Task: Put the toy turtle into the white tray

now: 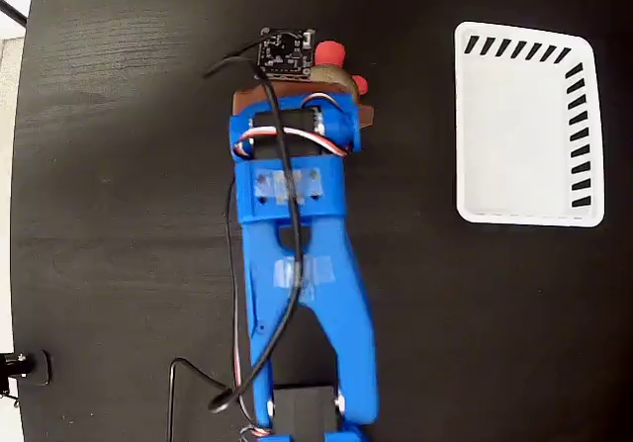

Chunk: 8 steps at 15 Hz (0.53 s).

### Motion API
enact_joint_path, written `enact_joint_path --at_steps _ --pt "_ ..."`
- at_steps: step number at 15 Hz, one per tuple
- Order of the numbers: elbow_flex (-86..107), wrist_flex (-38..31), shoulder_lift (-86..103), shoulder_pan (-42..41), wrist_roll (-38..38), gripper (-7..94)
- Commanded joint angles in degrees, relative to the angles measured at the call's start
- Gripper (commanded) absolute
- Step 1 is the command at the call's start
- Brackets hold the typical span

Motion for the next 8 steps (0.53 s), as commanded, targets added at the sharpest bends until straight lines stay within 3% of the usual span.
enact_joint_path --at_steps 1,8 --pt "-0.70 -0.97 1.32 -0.26 0.62 59" --pt "-0.88 -3.69 -2.64 -0.26 0.00 59"
